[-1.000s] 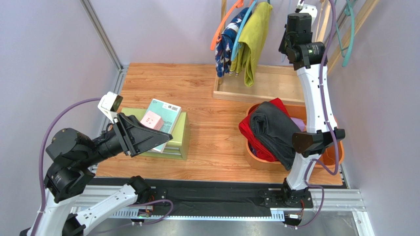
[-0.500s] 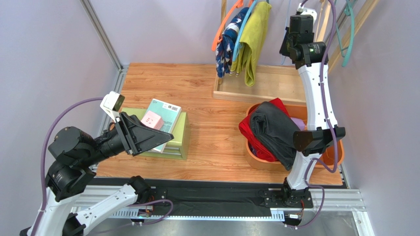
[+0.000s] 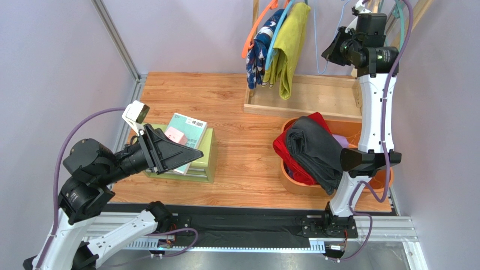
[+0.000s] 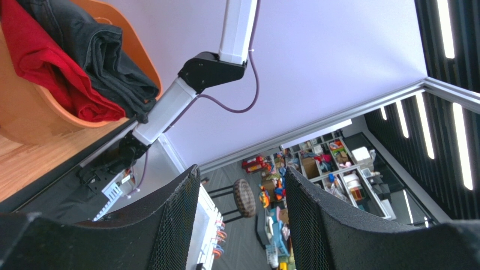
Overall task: Remove the trousers from the hanger
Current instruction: Hang the hanger back to the clothesline with the right arm
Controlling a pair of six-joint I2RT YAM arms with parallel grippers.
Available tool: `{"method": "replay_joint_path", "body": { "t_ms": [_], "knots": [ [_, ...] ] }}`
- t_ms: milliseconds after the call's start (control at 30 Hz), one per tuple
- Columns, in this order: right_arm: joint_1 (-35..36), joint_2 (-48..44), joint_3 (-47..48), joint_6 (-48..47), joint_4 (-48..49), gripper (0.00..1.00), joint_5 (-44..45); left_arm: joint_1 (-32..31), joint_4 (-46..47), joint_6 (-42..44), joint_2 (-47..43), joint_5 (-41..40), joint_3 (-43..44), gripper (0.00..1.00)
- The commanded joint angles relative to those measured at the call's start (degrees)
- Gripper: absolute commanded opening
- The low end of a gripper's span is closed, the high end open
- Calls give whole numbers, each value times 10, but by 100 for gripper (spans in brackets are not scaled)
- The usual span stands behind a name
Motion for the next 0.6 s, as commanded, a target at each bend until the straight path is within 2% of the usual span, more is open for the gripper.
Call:
{"method": "replay_joint_path", "body": {
  "t_ms": [0,267,567],
  "knots": [
    [-30,3,12,36,1,0,-149,2,32,-8,10,18,7,63],
    [-49,-5,-22,55,24,0,-187,2,33,-10,4,8,0,63],
    [-92,11,-7,155,87,0,-265,2,36,-15,8,12,1,63]
  ]
}}
